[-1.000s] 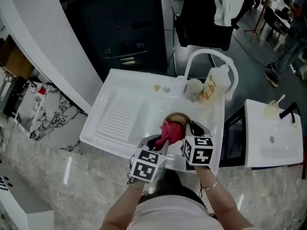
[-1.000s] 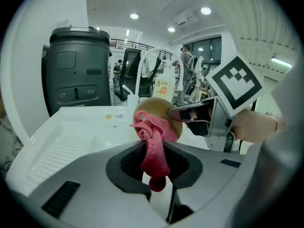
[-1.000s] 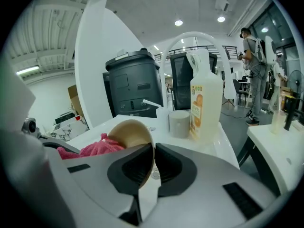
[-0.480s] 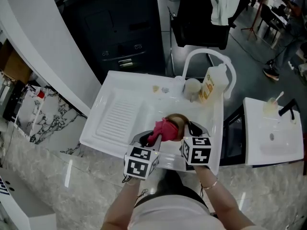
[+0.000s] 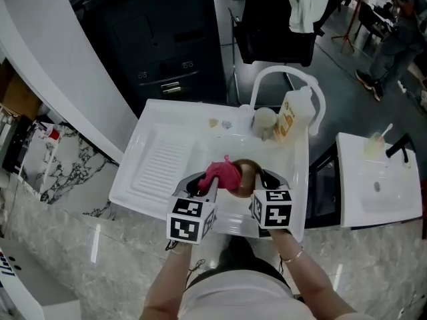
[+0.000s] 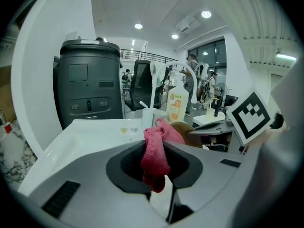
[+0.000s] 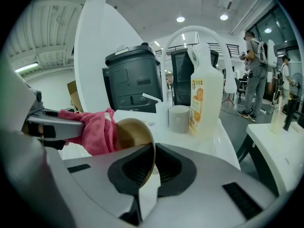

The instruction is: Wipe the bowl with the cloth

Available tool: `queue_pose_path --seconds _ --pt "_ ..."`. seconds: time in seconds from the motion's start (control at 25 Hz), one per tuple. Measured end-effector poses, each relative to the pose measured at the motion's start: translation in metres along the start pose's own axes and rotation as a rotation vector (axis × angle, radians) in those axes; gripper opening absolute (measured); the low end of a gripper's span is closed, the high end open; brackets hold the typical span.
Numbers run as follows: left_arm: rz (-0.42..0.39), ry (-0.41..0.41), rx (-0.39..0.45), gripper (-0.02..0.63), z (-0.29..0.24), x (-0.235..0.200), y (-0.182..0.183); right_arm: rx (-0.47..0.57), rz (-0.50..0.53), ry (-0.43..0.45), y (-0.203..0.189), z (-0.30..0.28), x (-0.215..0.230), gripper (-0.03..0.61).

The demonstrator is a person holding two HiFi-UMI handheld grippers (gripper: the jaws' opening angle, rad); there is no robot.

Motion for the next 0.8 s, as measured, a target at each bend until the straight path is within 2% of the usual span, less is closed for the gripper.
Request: queue_pose_path --seconds 0.4,0.8 --pt "0.003 0.048 0.114 0.084 0.003 -0.008 0.027 -0.038 -0.01 -0.011 -0.006 -0.008 0.011 0.015" --pt "0.063 0.136 0.247 0.084 0.017 -0.03 0.04 -0.091 -0.033 -0.037 -0.017 -0.024 0.027 0.014"
Point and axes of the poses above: the fingertips, and each gripper's own axes: z backward along the fingers, x to its right, y out of its top, the point moved 7 cm from there along z, backward along the fingers, and after that the axes turned 3 degrees about -z, right-handed, at the moved point
